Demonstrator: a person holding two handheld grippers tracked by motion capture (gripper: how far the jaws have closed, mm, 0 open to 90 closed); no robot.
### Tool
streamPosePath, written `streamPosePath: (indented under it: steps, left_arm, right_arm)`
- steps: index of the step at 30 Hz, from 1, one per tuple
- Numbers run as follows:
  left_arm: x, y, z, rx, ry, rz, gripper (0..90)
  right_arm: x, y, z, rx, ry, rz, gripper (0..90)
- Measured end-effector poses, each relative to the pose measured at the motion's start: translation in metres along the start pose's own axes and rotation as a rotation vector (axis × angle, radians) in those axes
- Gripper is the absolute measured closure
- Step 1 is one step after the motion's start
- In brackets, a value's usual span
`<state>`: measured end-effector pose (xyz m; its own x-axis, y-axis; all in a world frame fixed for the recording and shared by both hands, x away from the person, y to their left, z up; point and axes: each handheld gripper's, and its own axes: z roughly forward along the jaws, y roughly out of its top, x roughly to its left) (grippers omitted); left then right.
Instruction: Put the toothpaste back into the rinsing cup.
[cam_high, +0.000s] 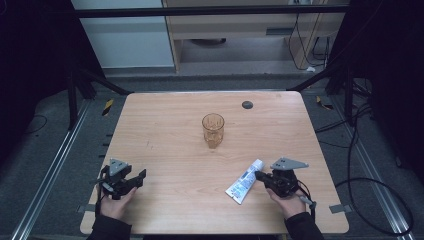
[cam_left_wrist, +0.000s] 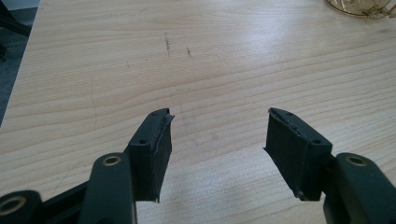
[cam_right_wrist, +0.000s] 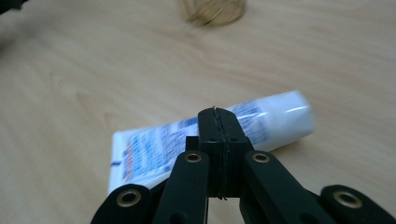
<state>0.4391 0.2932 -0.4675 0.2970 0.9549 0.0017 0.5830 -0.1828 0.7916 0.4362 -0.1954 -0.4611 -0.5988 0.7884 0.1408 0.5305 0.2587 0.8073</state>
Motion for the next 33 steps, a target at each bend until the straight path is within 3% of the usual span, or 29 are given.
streamPosePath:
  steps: [1,5,10,19,28,33]
  left_arm:
    - [0.0,0.0,0.001,-0.001,0.0,-0.001,40.0]
    - [0.0,0.0,0.002,0.007,0.002,0.0,40.0]
    - [0.0,0.0,0.002,0.005,0.003,0.0,40.0]
    - [0.001,0.0,0.003,0.007,0.004,0.0,40.1]
    - [0.001,0.0,0.002,0.005,0.002,0.0,40.1]
    - [0.001,0.0,0.002,0.006,0.002,0.0,40.1]
  right_arm:
    - [-0.008,0.005,-0.002,-0.029,-0.036,0.019,90.0]
    - [-0.02,0.011,0.001,-0.05,-0.075,0.05,90.0]
    - [-0.033,0.019,0.021,-0.029,-0.089,0.062,90.0]
    - [-0.042,0.024,0.048,0.005,-0.091,0.058,90.0]
    - [-0.041,0.022,0.05,0.026,-0.103,0.034,90.0]
    - [-0.039,0.02,0.048,0.084,-0.107,0.006,90.0]
